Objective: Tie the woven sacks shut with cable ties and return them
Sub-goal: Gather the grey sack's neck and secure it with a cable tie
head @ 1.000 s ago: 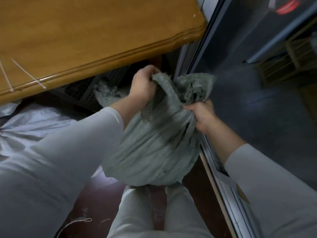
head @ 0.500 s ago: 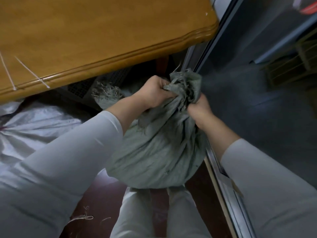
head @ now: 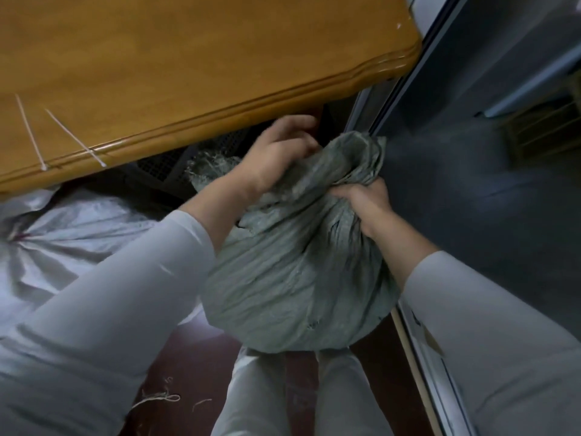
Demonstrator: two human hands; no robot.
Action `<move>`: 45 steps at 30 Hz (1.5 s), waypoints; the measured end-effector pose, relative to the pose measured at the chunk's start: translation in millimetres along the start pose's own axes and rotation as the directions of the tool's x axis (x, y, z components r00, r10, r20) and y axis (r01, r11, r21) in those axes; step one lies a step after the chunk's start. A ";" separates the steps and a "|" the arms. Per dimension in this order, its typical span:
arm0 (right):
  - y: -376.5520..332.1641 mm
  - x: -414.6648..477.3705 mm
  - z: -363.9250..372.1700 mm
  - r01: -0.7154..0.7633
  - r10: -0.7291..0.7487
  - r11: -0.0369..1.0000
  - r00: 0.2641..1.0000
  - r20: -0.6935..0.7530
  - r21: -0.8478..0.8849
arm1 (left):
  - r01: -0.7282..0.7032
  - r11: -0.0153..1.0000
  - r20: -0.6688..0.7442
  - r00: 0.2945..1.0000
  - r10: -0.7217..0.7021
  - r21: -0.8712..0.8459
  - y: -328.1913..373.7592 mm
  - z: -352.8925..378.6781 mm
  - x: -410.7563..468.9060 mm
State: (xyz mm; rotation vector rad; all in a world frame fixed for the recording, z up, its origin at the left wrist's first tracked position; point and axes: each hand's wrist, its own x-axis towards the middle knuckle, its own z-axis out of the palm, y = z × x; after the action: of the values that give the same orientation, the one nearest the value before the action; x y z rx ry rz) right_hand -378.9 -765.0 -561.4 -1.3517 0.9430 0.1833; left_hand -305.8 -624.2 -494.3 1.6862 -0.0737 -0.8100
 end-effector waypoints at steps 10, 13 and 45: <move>-3.1 19.0 -6.9 -0.068 0.069 0.997 0.997 0.036 -0.038 | -0.060 0.517 0.078 0.997 -0.014 0.854 -63.7 -33.4 20.2; -3.4 22.5 -10.8 -0.052 0.053 0.996 0.999 0.013 -0.067 | 0.003 0.653 -0.061 0.996 0.066 0.757 -58.7 -35.1 21.4; -9.5 17.2 30.4 -0.003 0.011 0.998 0.993 0.121 -0.070 | -0.002 0.768 0.220 0.959 -0.181 0.641 11.1 -68.1 -0.5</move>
State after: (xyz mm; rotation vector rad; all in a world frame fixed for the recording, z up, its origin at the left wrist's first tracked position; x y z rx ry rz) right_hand -347.8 -747.5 -568.0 -1.3852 0.8462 0.3027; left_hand -265.1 -570.2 -480.6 2.2161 -0.5144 -1.1764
